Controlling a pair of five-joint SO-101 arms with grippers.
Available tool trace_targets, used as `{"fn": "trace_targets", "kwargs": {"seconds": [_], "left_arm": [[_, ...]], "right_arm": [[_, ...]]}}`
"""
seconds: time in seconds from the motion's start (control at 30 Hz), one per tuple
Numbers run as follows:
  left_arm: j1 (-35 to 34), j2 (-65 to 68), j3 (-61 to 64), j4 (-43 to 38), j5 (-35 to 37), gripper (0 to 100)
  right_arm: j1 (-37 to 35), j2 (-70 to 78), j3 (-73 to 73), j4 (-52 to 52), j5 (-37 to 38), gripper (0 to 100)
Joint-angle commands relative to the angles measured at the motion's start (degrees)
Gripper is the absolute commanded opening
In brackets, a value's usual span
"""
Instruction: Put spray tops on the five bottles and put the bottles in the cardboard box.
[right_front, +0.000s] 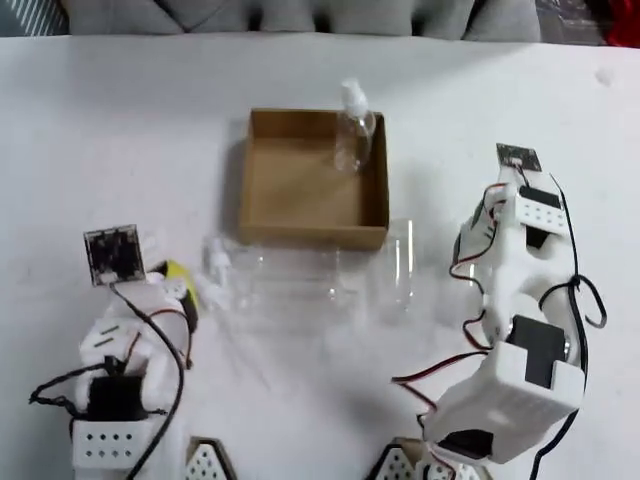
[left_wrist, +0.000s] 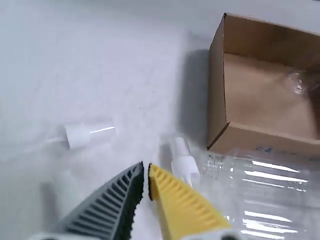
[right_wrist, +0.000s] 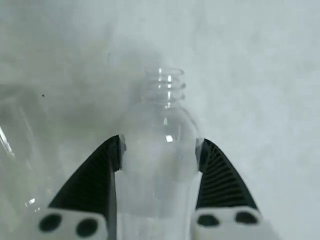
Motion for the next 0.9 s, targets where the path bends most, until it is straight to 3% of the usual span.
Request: {"fn": "trace_targets", "kwargs": {"seconds": [0.0, 0.5, 0.7, 0.87], "left_arm": [[0.7, 13.1, -9.1, -0.4, 1.1, 2], [6.6, 56.6, -27.2, -1.7, 12.0, 3], [6.2, 67.2, -28.9, -7.7, 16.0, 15], [5.2, 69.2, -28.9, -9.3, 16.3, 15]], "right_arm": [[-1.0, 0.9, -0.2, -1.5, 0.7, 1.5], [-1.1, 0.9, -0.1, -1.7, 1.9, 1.5], [-2.0, 0.9, -0.1, -1.7, 2.3, 1.5], [-2.0, 0.9, -0.1, -1.7, 2.4, 1.5]]}}
